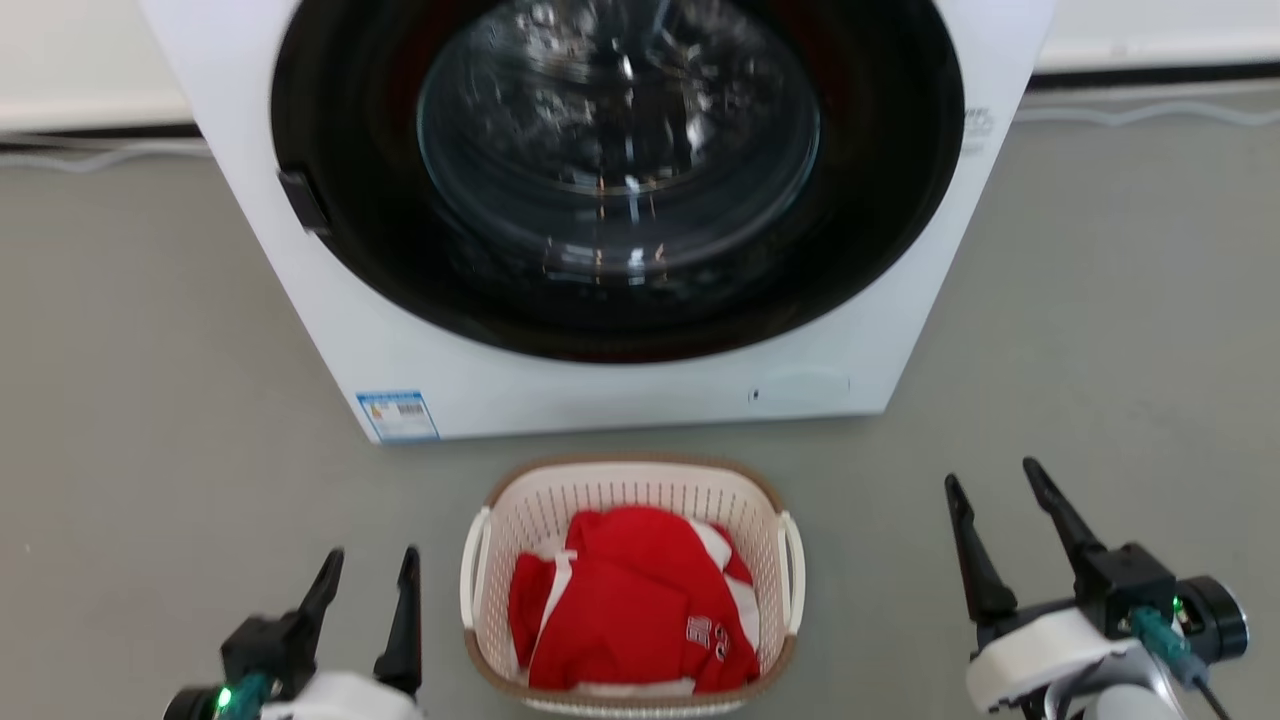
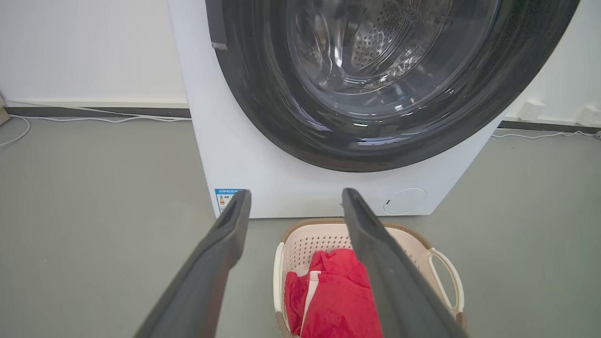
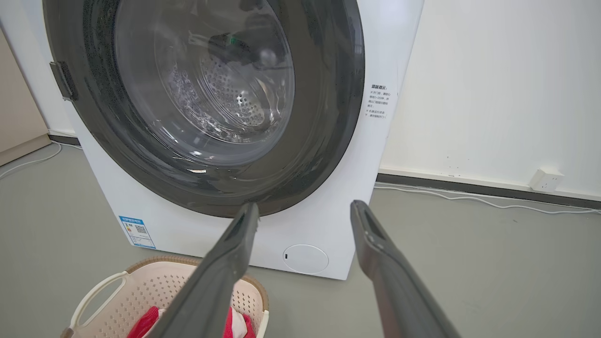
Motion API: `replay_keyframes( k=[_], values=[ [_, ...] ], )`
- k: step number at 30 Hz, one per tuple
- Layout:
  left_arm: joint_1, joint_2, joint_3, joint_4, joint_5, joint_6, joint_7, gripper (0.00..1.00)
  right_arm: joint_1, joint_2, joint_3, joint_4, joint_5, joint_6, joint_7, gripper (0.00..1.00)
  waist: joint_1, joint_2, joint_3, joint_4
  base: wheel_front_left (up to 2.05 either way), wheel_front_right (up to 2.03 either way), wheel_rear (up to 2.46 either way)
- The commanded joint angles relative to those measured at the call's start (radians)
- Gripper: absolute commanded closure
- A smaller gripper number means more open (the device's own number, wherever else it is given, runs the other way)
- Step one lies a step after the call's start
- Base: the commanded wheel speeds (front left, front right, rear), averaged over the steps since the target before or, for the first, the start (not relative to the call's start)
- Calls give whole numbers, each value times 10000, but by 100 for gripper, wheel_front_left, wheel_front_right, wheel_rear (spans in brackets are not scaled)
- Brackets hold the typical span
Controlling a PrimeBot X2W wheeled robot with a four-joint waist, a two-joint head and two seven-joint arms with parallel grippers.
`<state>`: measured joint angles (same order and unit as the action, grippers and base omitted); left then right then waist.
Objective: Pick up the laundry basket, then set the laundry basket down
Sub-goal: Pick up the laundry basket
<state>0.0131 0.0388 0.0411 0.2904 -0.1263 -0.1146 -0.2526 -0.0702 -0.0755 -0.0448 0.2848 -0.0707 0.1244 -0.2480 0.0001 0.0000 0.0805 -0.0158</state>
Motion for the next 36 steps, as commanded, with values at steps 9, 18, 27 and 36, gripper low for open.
replay_keyframes(
  k=[9,18,27,36],
  values=[
    [-2306,130,-316,1509,219,-114,-91,0,-1807,201,-173,1468,-196,63,-137,0,-1,0,2000,37,0,0,0],
    [-4736,307,-914,4253,287,-144,-91,0,-3860,248,152,4189,43,63,-138,0,-1,0,3777,46,0,0,0],
    [-6869,401,-1327,6739,66,-156,-87,0,-5155,251,724,5467,494,63,-138,0,-1,0,4987,-18,0,0,0],
    [-7973,535,-1483,8025,-16,-145,-89,0,-5552,251,1295,5972,1066,63,-138,0,-1,0,5659,-134,0,0,0]
  ],
)
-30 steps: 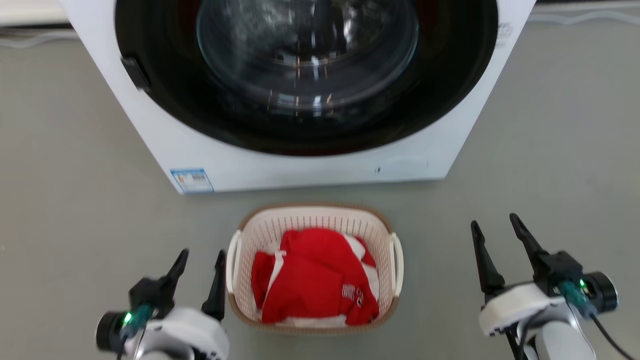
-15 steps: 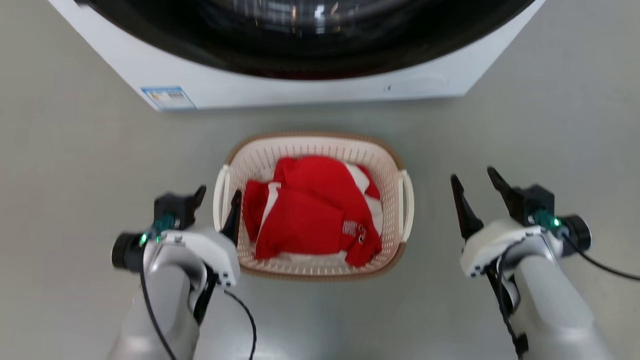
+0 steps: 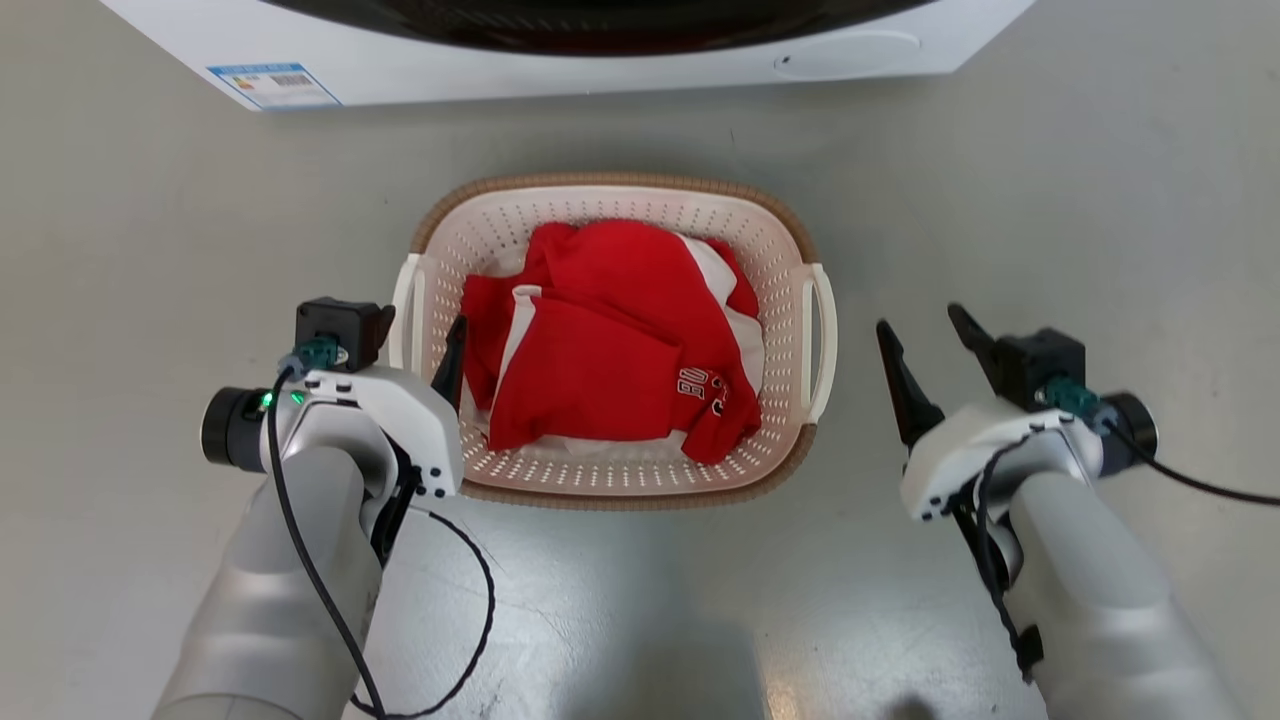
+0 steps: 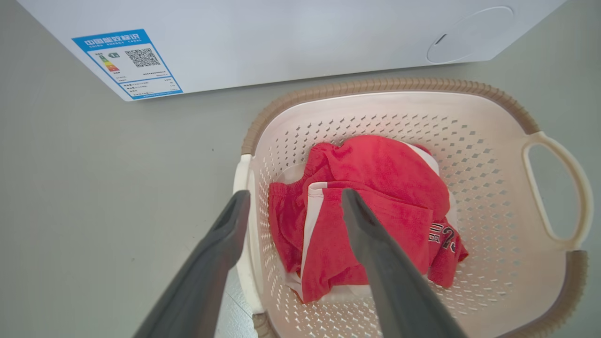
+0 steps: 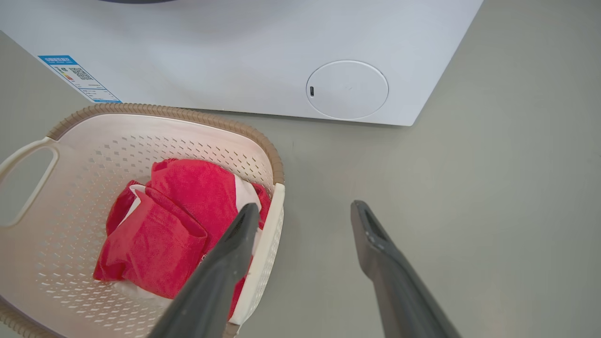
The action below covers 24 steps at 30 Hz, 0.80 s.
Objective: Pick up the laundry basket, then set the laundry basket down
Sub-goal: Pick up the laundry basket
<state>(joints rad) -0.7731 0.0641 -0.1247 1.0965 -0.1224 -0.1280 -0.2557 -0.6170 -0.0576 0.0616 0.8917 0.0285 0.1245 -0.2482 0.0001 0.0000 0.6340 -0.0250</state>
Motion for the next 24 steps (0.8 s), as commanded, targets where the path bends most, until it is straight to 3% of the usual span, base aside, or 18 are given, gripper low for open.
replay_keyframes(
  k=[1,24],
  values=[
    [-203,295,159,85,-51,7,-59,0,-124,73,257,-94,77,62,-136,0,0,0,200,-49,0,0,0],
    [-2099,804,-68,1269,-80,425,-60,0,-1035,74,530,-216,559,62,-136,0,0,0,2067,113,0,0,0]
  ],
)
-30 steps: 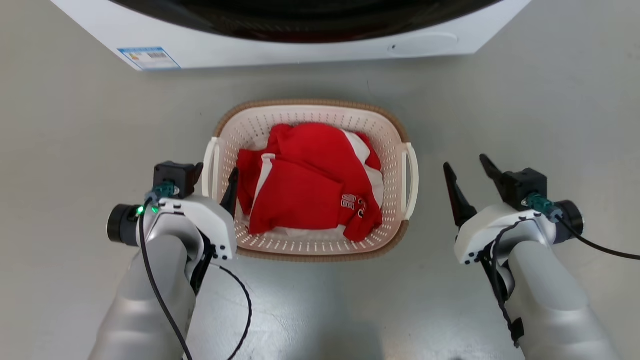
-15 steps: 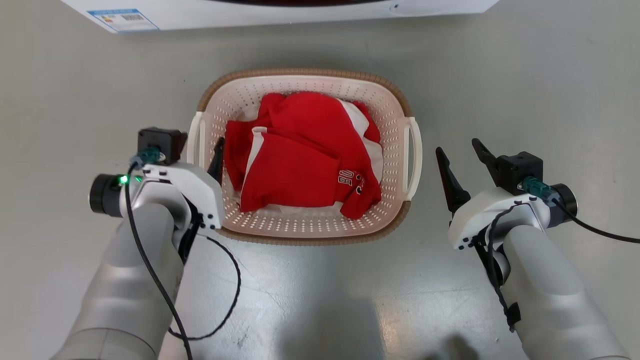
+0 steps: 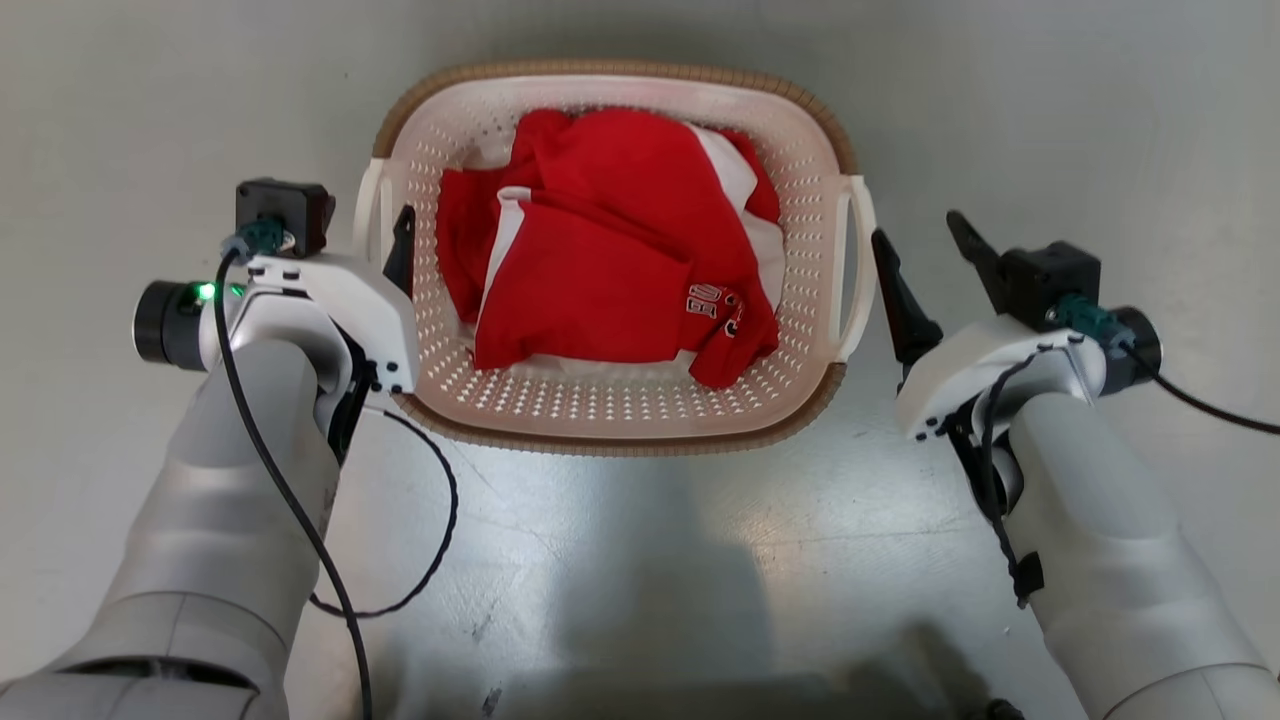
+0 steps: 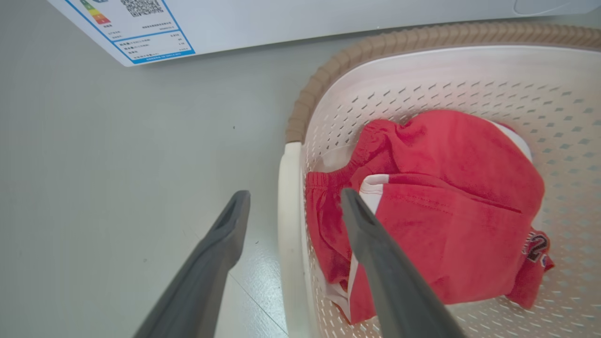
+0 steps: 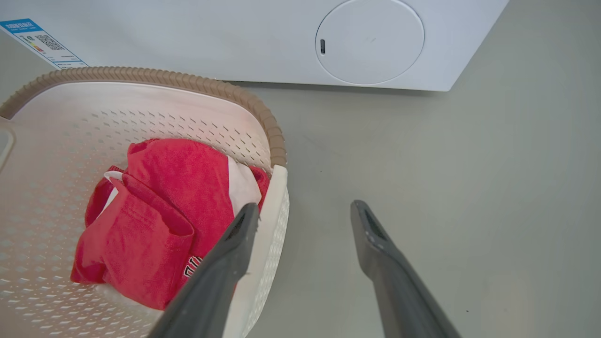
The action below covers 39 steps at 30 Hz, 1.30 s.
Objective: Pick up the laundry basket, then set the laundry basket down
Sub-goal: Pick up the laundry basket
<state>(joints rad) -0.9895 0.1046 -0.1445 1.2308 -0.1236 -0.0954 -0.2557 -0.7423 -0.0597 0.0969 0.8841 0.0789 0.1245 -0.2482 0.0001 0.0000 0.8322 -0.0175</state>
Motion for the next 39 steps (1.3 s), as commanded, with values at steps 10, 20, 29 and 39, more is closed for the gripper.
replay_keyframes(
  k=[10,20,29,39],
  values=[
    [-504,344,-270,349,77,156,463,0,-230,95,566,367,487,62,-136,0,-1,0,618,231,0,0,0],
    [-1016,416,-635,510,138,19,1515,0,-1155,95,1892,2029,2055,62,-122,0,-1,0,794,196,0,0,0],
    [-1108,523,-848,558,131,-26,2133,0,-1652,95,2842,2756,3027,62,61,0,-1,0,787,100,0,0,0],
    [-1120,507,-1008,578,35,26,2221,0,-1891,95,3737,3094,3917,62,241,5,-1,0,705,127,0,0,0]
  ],
)
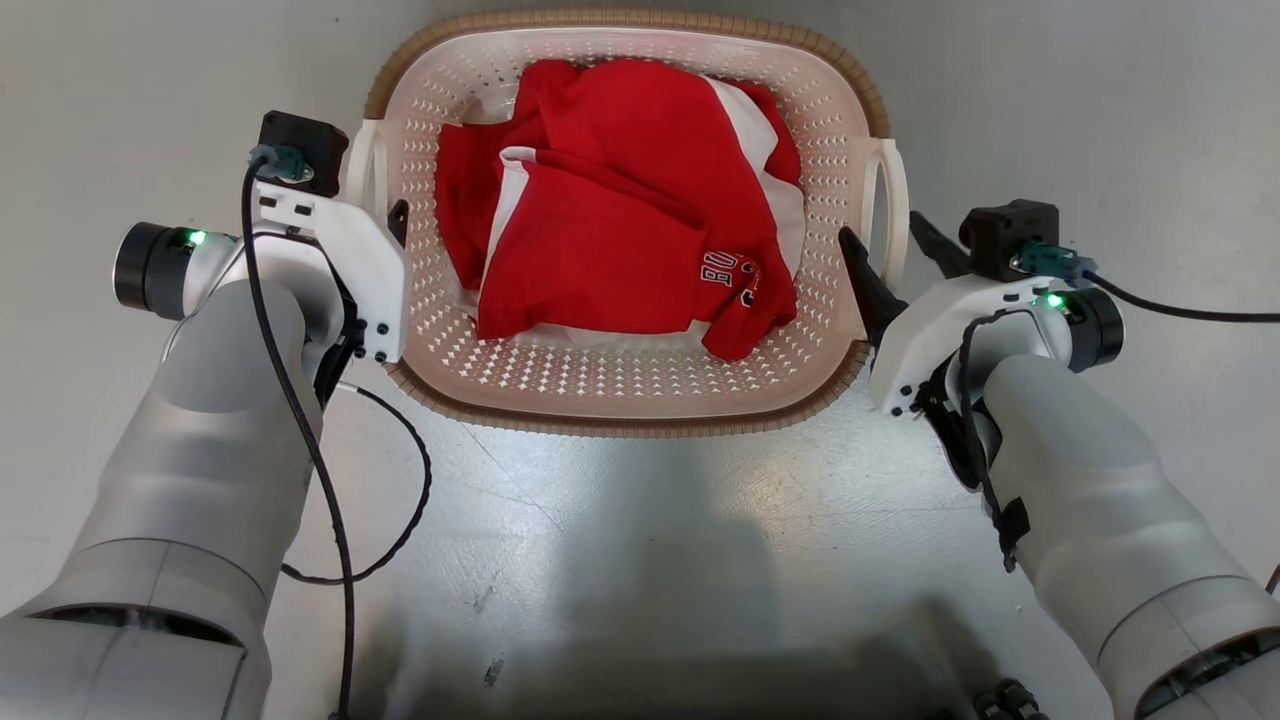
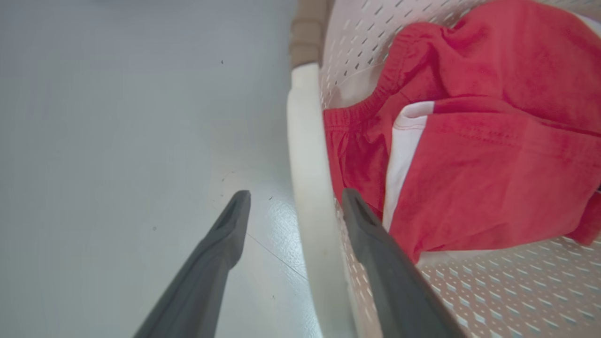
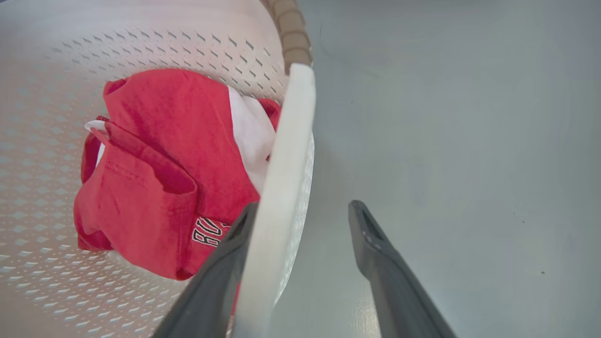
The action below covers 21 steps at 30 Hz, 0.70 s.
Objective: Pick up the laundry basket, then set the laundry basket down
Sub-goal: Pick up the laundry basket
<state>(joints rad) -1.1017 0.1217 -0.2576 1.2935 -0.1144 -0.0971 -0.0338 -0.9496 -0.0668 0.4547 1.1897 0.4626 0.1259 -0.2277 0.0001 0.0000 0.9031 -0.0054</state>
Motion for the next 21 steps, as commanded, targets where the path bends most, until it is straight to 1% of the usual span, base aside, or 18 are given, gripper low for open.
replay_keyframes(
  k=[1,2,3,4,5,15,21],
  values=[
    [1,334,101,-48,-59,55,15,0,151,166,237,51,153,48,51,4,-1,0,-12,9,0,0,0],
    [-1,331,80,-47,-63,65,22,0,118,166,309,66,221,48,57,9,-1,0,-18,12,0,0,0],
    [-3,325,65,-45,-73,74,24,4,87,166,390,77,279,48,67,15,-1,0,-26,17,0,0,0],
    [-2,323,54,-44,-86,82,19,34,52,166,468,91,325,48,66,45,-1,0,-38,16,0,0,0],
    [5,314,46,-43,-105,87,24,99,45,166,580,106,387,48,174,100,-1,0,-56,25,0,0,0],
    [231,236,-136,-34,-226,29,287,100,-72,166,1298,422,767,48,941,100,-1,0,-410,54,0,0,0],
    [538,193,-192,-30,-365,-16,628,100,55,166,1722,508,871,48,1343,100,-1,0,-940,76,0,0,0]
  ],
)
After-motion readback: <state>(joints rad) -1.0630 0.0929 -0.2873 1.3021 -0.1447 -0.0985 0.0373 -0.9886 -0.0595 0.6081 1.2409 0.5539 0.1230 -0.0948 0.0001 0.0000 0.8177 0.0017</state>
